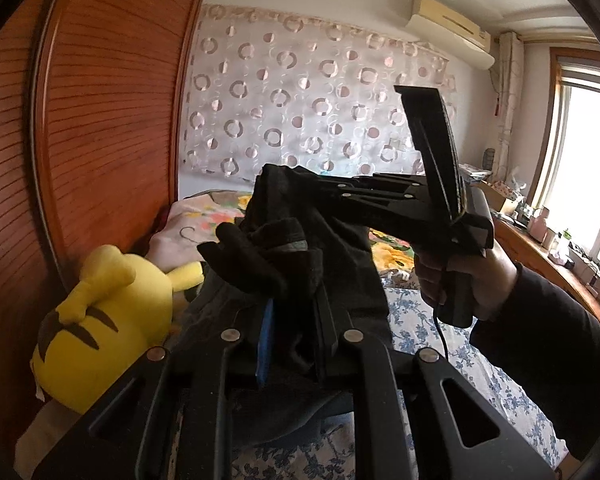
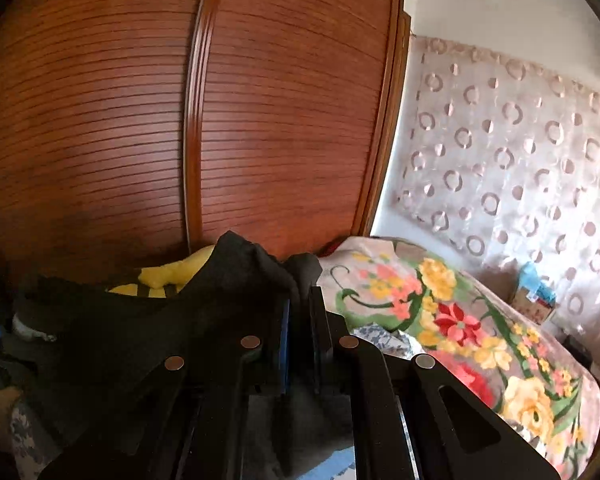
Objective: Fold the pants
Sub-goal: 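Lower the black pants onto the blue jeans stack with both grippers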
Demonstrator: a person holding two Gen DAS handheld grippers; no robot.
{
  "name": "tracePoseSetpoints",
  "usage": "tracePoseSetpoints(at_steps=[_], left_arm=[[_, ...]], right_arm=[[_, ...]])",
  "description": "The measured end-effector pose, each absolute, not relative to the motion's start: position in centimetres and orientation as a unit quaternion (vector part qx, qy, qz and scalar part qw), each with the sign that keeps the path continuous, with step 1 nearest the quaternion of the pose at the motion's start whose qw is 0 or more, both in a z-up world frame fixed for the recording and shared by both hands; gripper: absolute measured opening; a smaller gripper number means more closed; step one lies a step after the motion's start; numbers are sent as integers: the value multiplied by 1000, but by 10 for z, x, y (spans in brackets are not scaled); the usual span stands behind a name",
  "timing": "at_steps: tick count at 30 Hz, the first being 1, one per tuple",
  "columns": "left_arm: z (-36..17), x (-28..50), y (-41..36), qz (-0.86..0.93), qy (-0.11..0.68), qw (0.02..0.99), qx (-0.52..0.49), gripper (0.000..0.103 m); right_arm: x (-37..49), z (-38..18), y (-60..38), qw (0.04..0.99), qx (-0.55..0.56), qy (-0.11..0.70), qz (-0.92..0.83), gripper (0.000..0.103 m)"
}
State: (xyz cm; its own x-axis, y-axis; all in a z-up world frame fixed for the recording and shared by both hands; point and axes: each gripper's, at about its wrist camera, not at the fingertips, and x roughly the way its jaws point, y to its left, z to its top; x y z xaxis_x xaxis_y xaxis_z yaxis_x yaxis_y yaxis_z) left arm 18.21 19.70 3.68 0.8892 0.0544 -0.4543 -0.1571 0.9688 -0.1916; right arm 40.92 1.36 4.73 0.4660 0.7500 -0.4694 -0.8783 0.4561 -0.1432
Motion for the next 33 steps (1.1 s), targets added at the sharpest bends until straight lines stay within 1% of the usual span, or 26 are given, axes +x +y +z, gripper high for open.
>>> tracePoseSetpoints(at_steps=[2, 4, 7, 10, 12, 14, 15, 17, 24, 26, 28, 33], left_arm=[[33, 182, 200, 57, 233, 964, -116, 17], [31, 181, 201, 55, 234, 963, -119, 17], [30, 181, 200, 55, 234, 963, -119, 17], [29, 182, 203, 56, 234, 963, -124, 18], [30, 182, 204, 57, 236, 962, -127, 21], [29, 181, 207, 51, 237, 961, -133, 30], [29, 181, 208, 49, 237, 961, -137, 32], [31, 179, 208, 51, 236, 961, -137, 40], [43, 175, 204, 63, 222, 966, -116, 40], [44, 175, 203, 58, 220, 967, -116, 43], [43, 175, 201, 55, 220, 967, -115, 43], [29, 186, 195, 62, 249, 962, -96, 44]], right_arm=[[414, 47, 15, 837, -182, 183, 483, 9], [417, 47, 12, 841, -168, 199, 473, 18], [418, 53, 1, 849, -137, 207, 466, 21], [414, 59, -3, 852, -133, 207, 463, 21], [410, 62, -9, 847, -130, 213, 469, 21], [407, 61, -14, 843, -130, 220, 474, 21], [407, 59, -15, 842, -132, 223, 473, 21], [408, 55, -19, 843, -138, 228, 467, 21], [414, 49, -17, 837, -139, 256, 464, 21], [416, 50, -14, 836, -140, 262, 461, 21], [418, 49, -12, 835, -143, 266, 460, 21], [414, 52, -18, 843, -135, 263, 450, 21]])
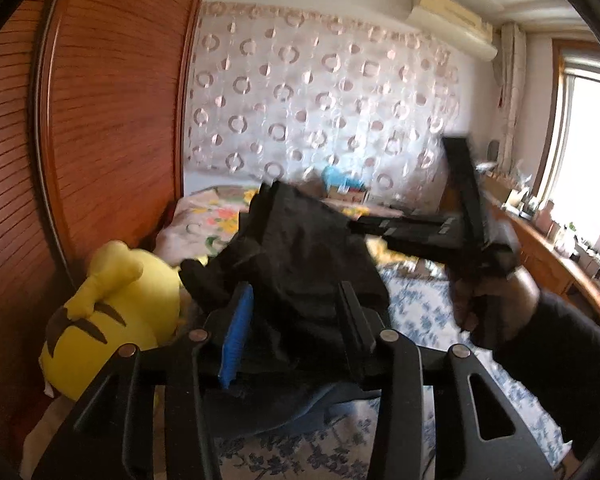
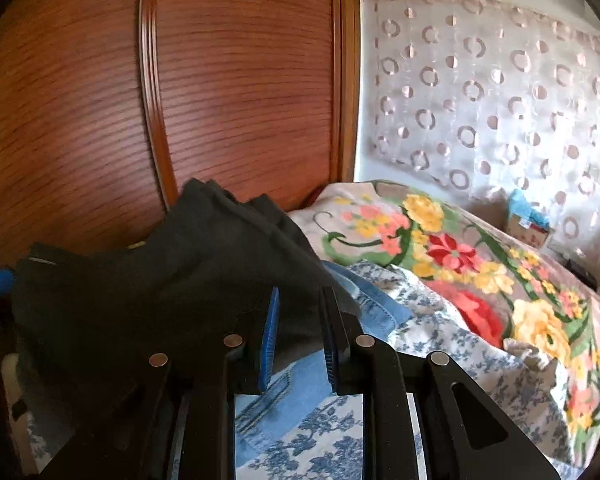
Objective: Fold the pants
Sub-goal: 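Lower the black pants onto the blue jeans stack with both grippers, then open both grippers and pull them back from the stacked pants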
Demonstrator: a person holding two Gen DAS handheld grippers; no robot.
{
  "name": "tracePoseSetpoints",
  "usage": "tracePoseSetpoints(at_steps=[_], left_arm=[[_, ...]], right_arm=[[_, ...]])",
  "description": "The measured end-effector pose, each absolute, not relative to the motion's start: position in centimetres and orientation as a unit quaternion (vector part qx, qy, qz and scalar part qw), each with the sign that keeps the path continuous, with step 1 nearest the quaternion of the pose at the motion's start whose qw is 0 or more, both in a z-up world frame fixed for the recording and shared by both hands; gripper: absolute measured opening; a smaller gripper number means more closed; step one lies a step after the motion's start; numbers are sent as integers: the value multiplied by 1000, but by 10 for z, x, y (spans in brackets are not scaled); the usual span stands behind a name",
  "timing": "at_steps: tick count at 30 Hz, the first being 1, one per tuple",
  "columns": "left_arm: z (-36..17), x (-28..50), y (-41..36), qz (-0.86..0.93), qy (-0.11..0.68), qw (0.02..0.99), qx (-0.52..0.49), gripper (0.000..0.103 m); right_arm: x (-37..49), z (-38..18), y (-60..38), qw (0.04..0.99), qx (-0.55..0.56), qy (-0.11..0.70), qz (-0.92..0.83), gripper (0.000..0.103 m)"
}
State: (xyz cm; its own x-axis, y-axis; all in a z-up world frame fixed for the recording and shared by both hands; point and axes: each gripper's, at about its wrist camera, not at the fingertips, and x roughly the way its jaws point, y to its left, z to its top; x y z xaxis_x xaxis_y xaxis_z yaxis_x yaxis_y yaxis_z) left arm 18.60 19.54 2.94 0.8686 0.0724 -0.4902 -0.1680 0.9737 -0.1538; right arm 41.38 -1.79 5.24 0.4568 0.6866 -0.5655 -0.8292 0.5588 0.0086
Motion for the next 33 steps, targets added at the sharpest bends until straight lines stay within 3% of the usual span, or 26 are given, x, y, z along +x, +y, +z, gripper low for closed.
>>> tracePoseSetpoints(at_steps=[9, 30, 33], left_arm=[[2, 185, 200, 79, 288, 949, -98, 44], [25, 123, 170, 68, 270, 958, -68, 44], [28, 115, 167, 64, 269, 959, -63, 44]], right_arm=[[380, 61, -34, 843, -124, 258, 456, 21], [258, 83, -102, 879, -92, 236, 405, 21], [240, 83, -110, 882, -90, 234, 398, 27]])
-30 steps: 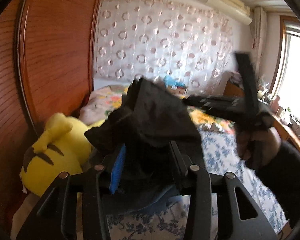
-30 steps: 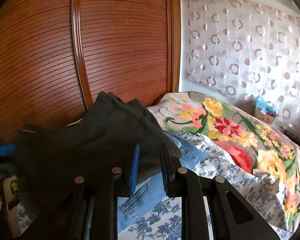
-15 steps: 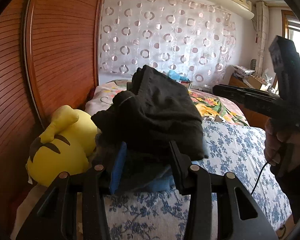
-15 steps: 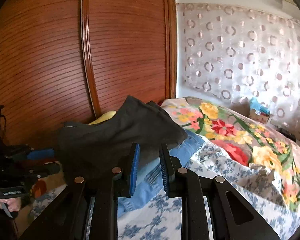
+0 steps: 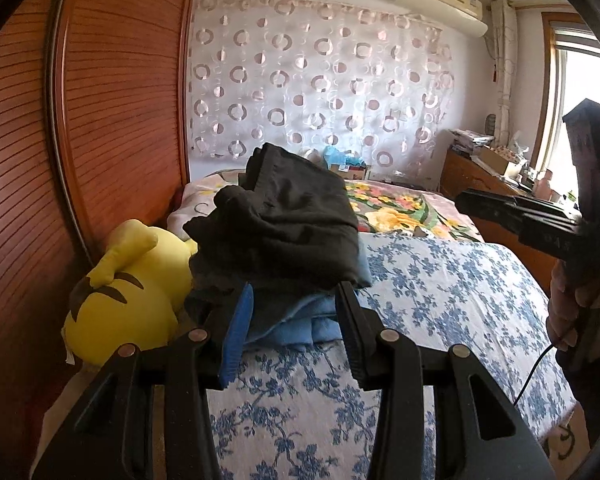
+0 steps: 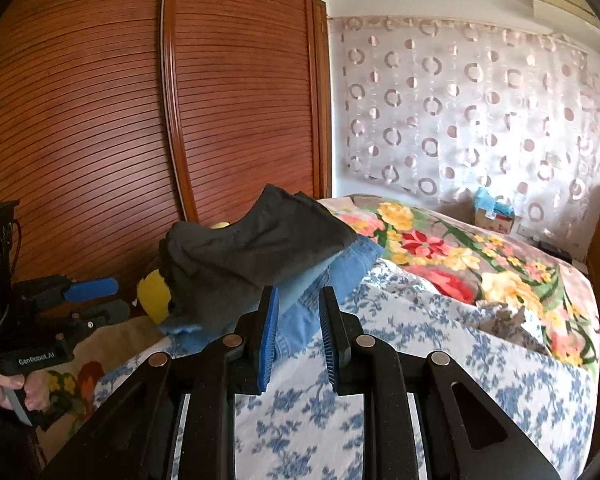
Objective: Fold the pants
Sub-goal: 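Open both grippers and pull them back from the stacked pants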
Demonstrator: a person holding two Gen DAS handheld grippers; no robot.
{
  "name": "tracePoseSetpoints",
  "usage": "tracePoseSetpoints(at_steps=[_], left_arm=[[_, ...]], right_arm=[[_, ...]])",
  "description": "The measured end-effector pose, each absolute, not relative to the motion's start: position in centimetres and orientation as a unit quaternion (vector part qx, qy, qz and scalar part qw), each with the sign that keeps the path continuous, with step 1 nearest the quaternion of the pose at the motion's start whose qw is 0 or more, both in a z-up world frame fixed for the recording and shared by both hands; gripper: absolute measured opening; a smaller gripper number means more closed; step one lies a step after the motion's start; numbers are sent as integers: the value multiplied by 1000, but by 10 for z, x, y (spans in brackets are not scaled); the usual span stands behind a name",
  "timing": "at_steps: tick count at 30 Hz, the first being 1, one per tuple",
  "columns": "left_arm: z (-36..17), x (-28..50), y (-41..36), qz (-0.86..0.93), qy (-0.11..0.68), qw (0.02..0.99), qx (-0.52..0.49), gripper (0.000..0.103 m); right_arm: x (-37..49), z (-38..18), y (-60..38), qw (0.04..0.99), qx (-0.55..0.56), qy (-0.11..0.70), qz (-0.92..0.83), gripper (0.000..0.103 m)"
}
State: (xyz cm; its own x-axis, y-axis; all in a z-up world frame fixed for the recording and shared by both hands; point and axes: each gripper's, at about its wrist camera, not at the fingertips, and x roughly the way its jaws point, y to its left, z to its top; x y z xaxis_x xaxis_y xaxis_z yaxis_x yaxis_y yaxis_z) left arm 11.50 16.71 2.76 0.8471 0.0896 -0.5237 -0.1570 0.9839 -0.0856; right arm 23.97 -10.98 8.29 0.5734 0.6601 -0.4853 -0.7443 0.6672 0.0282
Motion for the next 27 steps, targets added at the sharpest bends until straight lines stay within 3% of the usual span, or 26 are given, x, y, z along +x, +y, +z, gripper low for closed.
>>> tracePoseSetpoints(at_steps=[10, 19, 22, 23, 27], left_arm=[[32, 95, 158, 51, 266, 961, -48, 46], [35, 83, 146, 48, 249, 967, -38, 45], [37, 81, 140, 42, 248, 967, -36, 32], [37, 81, 137, 39, 248, 967, -35, 18], [38, 79, 124, 22, 250, 968, -27, 14]], right_arm=[[215, 81, -117, 890, -73, 235, 384, 49], [200, 84, -124, 896, -67, 229, 375, 51], [192, 85, -128, 898, -65, 228, 370, 51], [189, 85, -130, 900, -65, 227, 367, 51], [178, 88, -138, 906, -59, 224, 355, 51]])
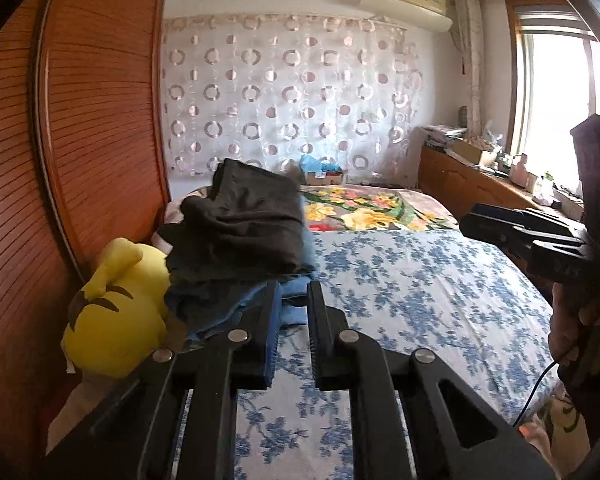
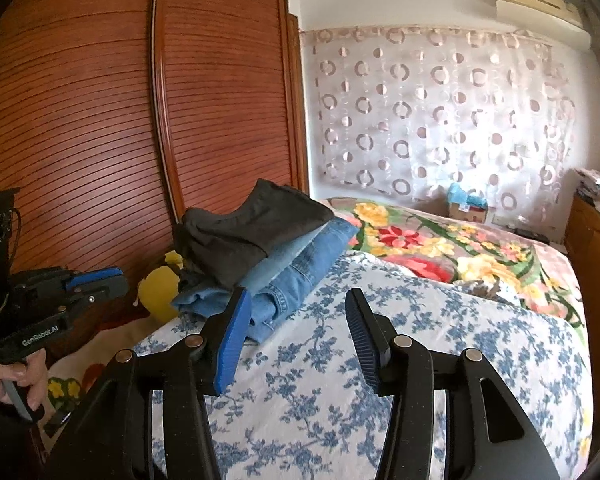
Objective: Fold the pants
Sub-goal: 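Open both grippers and pull them back from the stacked pants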
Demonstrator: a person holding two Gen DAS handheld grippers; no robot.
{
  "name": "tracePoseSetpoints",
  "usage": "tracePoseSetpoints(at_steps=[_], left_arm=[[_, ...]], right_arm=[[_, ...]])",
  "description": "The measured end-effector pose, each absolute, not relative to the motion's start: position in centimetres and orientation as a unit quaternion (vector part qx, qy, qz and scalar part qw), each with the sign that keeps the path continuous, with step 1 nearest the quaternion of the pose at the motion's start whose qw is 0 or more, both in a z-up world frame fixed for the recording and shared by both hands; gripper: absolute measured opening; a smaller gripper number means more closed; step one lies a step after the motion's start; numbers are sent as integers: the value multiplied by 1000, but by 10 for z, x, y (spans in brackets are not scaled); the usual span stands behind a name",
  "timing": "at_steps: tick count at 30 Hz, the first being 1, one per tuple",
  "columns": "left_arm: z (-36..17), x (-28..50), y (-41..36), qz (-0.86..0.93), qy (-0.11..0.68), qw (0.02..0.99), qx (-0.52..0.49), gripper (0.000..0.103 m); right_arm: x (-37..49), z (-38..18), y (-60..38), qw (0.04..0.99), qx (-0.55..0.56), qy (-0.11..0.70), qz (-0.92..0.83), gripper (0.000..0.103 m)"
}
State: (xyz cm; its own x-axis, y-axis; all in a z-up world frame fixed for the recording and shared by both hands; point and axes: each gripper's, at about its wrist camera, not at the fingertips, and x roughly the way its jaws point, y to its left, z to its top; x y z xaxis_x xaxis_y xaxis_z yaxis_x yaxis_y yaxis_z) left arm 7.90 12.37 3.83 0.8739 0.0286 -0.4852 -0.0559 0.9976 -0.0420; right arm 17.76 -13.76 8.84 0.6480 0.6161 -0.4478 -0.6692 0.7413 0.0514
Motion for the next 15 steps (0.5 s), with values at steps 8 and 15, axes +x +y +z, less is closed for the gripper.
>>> tracePoseSetpoints(at_steps=[8, 15], left_arm=[[50, 68, 104, -13, 231, 972, -37, 50], [62, 50, 75, -46, 215, 975, -17, 88]], right_arm=[[145, 92, -161, 920, -48, 215, 325, 51], [109, 95, -178, 931, -40, 204, 298, 52]])
